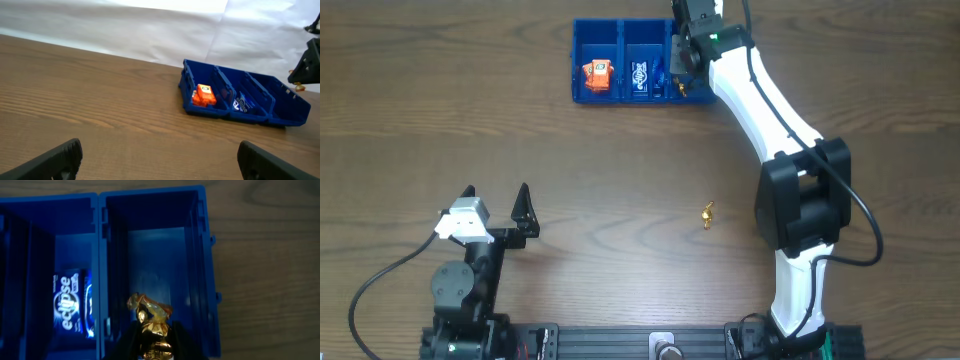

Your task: Sort Candies Into Trays

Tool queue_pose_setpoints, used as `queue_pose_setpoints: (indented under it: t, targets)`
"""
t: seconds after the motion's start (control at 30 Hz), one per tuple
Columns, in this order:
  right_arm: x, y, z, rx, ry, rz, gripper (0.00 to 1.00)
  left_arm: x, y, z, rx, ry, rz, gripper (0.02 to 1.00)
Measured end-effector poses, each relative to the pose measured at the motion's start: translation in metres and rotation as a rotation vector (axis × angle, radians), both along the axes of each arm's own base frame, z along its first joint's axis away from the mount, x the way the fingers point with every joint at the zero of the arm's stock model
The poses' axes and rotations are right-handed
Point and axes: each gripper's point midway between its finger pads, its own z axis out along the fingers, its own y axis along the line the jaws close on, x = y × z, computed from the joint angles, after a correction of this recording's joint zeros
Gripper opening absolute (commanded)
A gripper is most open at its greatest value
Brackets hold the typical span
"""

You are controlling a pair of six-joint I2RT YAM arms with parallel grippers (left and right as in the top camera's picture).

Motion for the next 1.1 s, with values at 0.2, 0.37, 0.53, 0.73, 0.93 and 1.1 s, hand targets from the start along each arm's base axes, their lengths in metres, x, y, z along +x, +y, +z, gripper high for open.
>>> queue_pose_setpoints:
  t: [0.2,0.37,0.53,0.73,0.93,1.1]
  targets:
    - [0.005,0.001,0.003,0.002,-0.021,0.006,0.288,0.000,0.000,0.000,0.000,0.000,0.000,0.996]
    - [0.008,0.002,0.004,0.001,-0.033,0.015,0.527,0.000,0.000,0.000,0.000,0.000,0.000,0.998]
    - [-0.009,-0.004,0.008,-0.015,0.000,0.015,0.560,0.000,0.000,0.000,0.000,0.000,0.000,0.998]
    - [-0.139,-0.021,0.026,-0.038,0.036,0.067,0.568,0.000,0.000,0.000,0.000,-0.001,0.000,0.998]
    - [-0.257,-0.038,-0.093,-0.003,0.396,0.028,0.564,0.000,0.000,0.000,0.000,0.000,0.000,0.998]
    - [-0.281,-0.027,-0.108,0.038,0.461,0.031,0.562,0.000,0.000,0.000,0.000,0.000,0.000,0.998]
